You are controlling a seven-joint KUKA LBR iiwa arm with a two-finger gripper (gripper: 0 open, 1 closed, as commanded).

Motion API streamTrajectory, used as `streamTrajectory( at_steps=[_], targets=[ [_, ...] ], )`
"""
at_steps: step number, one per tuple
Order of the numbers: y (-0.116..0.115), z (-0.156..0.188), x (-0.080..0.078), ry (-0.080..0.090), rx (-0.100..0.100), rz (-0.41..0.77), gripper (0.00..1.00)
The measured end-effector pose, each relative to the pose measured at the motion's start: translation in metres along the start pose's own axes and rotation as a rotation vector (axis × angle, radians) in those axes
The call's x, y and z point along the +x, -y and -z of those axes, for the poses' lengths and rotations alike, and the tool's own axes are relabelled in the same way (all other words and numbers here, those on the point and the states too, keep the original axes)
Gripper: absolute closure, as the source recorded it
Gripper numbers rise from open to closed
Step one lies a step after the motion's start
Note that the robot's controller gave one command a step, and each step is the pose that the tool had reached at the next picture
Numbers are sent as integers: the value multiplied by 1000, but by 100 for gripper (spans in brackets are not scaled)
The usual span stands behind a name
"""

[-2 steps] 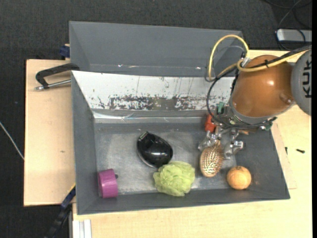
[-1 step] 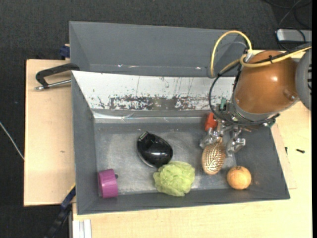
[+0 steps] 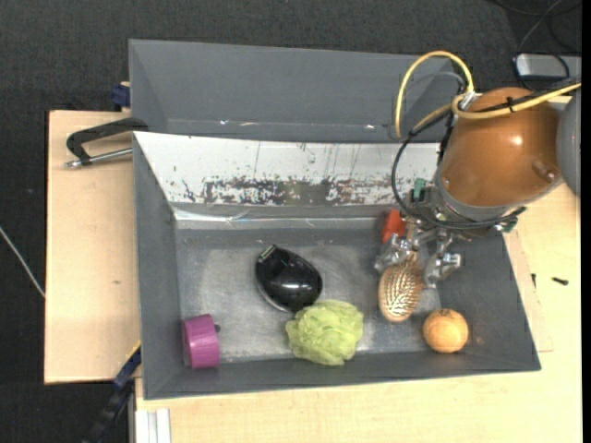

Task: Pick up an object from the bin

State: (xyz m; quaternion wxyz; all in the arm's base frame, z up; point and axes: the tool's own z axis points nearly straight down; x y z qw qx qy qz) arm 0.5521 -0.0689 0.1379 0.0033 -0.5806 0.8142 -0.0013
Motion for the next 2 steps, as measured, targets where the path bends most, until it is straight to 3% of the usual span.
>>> streamTrajectory(
  at_steps=[2],
  targets=[
    [0,12,-1,0,0,-1,100]
  ],
)
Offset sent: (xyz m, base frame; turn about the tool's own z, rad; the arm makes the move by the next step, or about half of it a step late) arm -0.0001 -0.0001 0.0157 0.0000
